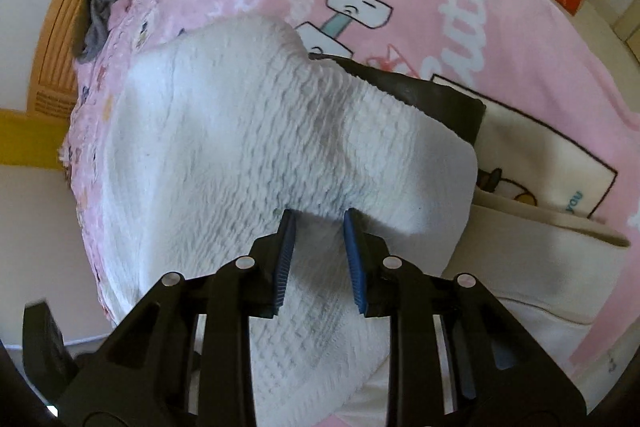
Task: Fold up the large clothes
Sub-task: 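Lower the bundle onto the dark cloth beside the beige garment and open both grippers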
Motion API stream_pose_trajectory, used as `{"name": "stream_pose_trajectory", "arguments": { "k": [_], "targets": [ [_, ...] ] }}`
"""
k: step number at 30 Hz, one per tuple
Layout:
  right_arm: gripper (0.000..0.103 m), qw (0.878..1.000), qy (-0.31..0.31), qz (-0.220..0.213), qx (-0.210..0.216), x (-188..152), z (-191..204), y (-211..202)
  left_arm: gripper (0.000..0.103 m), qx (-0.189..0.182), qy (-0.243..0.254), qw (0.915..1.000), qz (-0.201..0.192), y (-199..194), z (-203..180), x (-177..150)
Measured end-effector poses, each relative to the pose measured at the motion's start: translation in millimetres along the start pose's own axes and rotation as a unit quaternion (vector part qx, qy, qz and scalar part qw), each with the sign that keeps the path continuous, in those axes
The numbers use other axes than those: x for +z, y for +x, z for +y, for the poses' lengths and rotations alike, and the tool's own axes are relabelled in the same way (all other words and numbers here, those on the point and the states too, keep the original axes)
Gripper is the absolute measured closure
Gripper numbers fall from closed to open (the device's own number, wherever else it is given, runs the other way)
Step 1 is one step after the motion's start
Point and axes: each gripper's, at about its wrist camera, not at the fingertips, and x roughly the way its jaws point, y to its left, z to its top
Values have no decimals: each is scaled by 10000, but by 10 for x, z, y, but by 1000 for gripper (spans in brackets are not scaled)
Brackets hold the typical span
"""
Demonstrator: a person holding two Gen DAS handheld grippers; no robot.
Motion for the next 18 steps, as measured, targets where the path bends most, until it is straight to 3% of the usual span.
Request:
{"name": "stream_pose_trajectory", "arguments": {
  "k": [3, 8, 12, 15, 18],
  "targets": [
    [79, 9998, 212, -31, 31, -27, -42, -30, 99, -113, -276, 9995, 61, 7, 50, 56],
    [78, 9993, 230, -296, 91, -163, 15, -318, 100, 162, 58, 9998, 115, -147, -50, 36],
    [76, 9967, 547, -513, 299, -426, 13, -625, 100, -234, 4, 9997, -76, -425, 8, -43],
    [76, 9920, 677, -869, 614, -912, 121, -871, 100, -381, -33, 9988, -290, -615, 93, -200],
    [76, 9884, 692, -1127, 749, -1540, 317, -973, 100, -257, 25, 9982, -533, -764, 207, -285]
  ]
}}
